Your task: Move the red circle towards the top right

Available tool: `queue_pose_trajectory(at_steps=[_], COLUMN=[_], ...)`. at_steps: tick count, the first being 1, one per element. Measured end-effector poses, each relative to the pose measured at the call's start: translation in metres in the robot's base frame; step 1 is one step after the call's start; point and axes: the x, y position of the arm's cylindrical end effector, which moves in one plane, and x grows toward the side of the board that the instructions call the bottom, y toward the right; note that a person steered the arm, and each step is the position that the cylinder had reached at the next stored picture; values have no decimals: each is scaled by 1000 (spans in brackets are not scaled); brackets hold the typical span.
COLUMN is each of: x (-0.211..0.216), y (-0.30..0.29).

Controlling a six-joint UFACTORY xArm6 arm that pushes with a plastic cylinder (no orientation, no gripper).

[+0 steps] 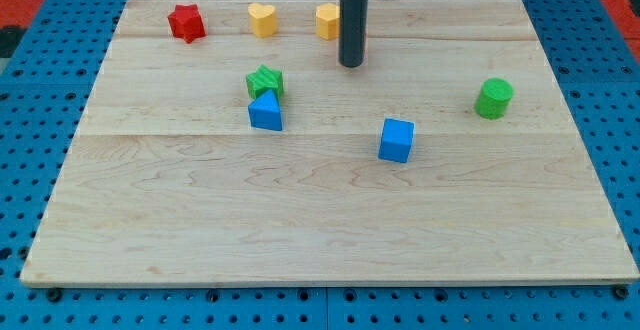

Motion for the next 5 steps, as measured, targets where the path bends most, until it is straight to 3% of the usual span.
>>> queue_pose_trajectory(at_steps=[1, 2, 4, 5], x=[8, -21, -15, -14], y=[-38, -42, 54, 67])
